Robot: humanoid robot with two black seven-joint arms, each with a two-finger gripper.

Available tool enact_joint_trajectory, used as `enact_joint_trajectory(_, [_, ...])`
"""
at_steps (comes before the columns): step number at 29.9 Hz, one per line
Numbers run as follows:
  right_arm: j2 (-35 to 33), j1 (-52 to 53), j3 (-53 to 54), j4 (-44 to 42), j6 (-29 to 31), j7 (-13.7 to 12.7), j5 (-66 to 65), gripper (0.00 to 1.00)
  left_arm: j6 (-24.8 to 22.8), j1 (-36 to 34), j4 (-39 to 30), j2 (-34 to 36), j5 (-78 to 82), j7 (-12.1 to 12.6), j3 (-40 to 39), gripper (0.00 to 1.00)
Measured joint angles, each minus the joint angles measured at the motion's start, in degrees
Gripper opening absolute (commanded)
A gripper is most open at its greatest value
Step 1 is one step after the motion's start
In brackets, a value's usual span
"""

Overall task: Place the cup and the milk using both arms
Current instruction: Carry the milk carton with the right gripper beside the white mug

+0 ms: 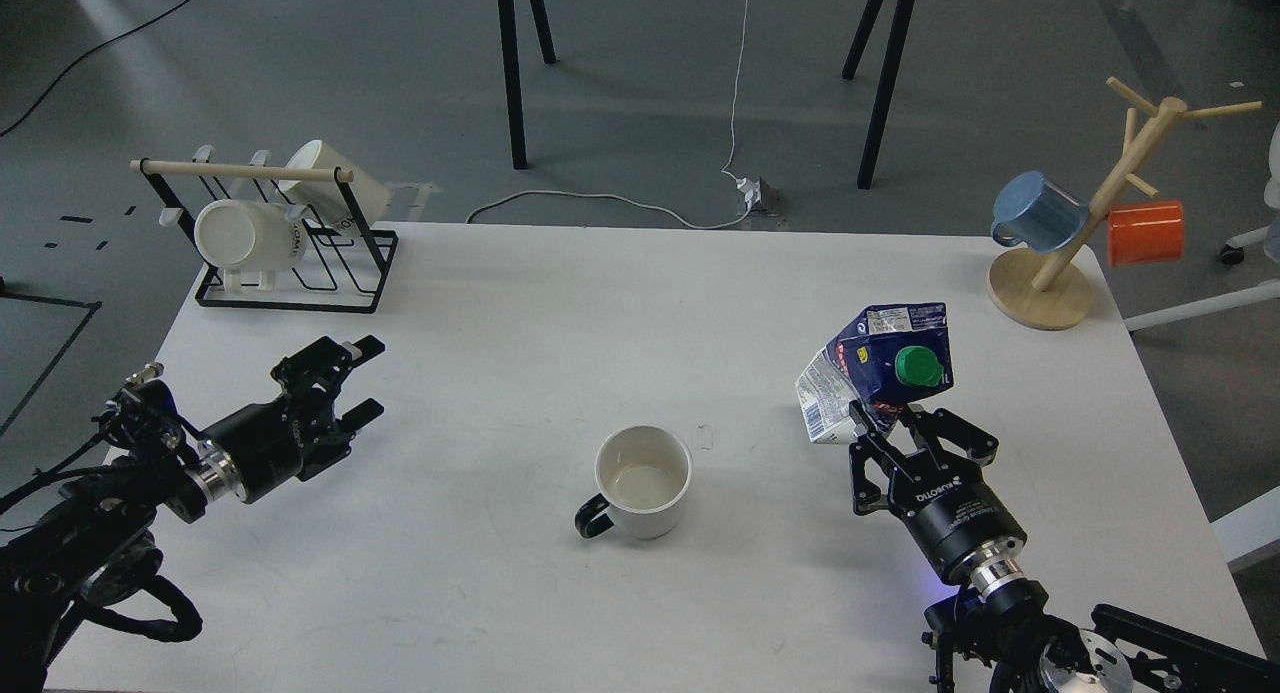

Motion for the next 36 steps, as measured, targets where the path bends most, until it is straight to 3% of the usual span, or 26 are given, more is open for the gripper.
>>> enact_joint_trajectory(15, [6.76, -3.27, -0.57, -0.61, 0.0, 0.0, -9.82, 0.35, 0.0, 0.0, 0.28, 0.0, 0.09, 0.0, 0.09, 0.99])
enact_joint_trajectory(36, [11.95, -4.91, -1.62, -5.56, 0.0, 0.0, -12.47, 0.35, 0.0, 0.1, 1.0, -0.32, 0.09, 0.0, 0.16, 0.99])
